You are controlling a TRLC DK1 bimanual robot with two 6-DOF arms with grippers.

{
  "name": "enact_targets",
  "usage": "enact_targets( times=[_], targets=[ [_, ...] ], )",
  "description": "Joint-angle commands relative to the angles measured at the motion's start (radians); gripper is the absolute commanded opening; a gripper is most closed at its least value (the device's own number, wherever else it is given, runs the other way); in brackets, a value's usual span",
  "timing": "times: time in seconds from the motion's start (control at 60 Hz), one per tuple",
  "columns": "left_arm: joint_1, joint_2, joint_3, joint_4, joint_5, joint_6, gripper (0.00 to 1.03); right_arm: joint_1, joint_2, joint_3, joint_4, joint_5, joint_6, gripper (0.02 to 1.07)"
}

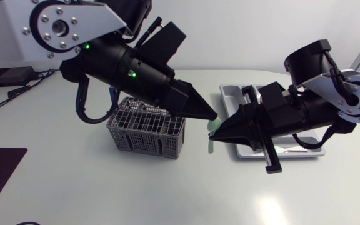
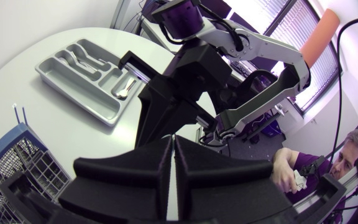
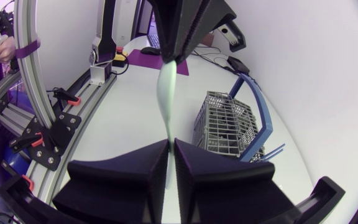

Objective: Unload the cutlery basket into the drawer organizer.

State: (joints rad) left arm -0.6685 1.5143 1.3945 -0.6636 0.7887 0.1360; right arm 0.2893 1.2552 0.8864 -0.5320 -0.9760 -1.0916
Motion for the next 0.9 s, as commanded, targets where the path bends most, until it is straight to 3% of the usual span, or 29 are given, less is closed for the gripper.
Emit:
enact_targets(
  times=[0.0, 0.067, 0.233, 0.3, 0.383, 0.5, 0.567, 0.633, 0.783, 0.883],
  targets=[
    [0.003, 0.018, 0.024, -0.010, 0.015, 0.022, 0.03, 0.008, 0.013, 0.017, -0.017, -0.012, 0.025, 0.08],
    [0.010, 0.018, 0.031, -0.007, 0.015, 0.020, 0.10, 0.008, 0.016, 0.013, -0.019, -0.012, 0.027, 0.08],
    [0.058, -0.002, 0.064, -0.001, 0.015, 0.019, 0.56, -0.015, 0.015, 0.008, -0.036, -0.010, 0.013, 0.08],
    [0.093, -0.023, 0.067, 0.007, 0.003, 0.025, 0.63, -0.042, 0.012, 0.009, -0.066, -0.009, -0.021, 0.08],
    [0.139, -0.043, 0.055, 0.016, -0.037, 0.042, 0.63, -0.095, 0.015, 0.011, -0.106, -0.009, -0.070, 0.08],
    [0.153, -0.098, -0.055, 0.045, -0.192, 0.182, 0.60, -0.177, 0.016, 0.011, -0.178, -0.009, -0.157, 0.08],
    [0.139, -0.128, -0.169, 0.130, -0.278, 0.237, 0.58, -0.222, 0.018, 0.011, -0.224, -0.010, -0.212, 0.08],
    [0.116, -0.140, -0.285, 0.271, -0.393, 0.257, 0.42, -0.263, 0.018, 0.009, -0.247, -0.010, -0.249, 0.08],
    [0.095, -0.086, -0.430, 0.515, -0.519, 0.263, 0.08, -0.357, 0.027, 0.008, -0.290, -0.023, -0.323, 0.08],
    [0.095, -0.014, -0.463, 0.611, -0.542, 0.264, 0.04, -0.415, 0.030, 0.005, -0.309, -0.035, -0.364, 0.08]
  ],
)
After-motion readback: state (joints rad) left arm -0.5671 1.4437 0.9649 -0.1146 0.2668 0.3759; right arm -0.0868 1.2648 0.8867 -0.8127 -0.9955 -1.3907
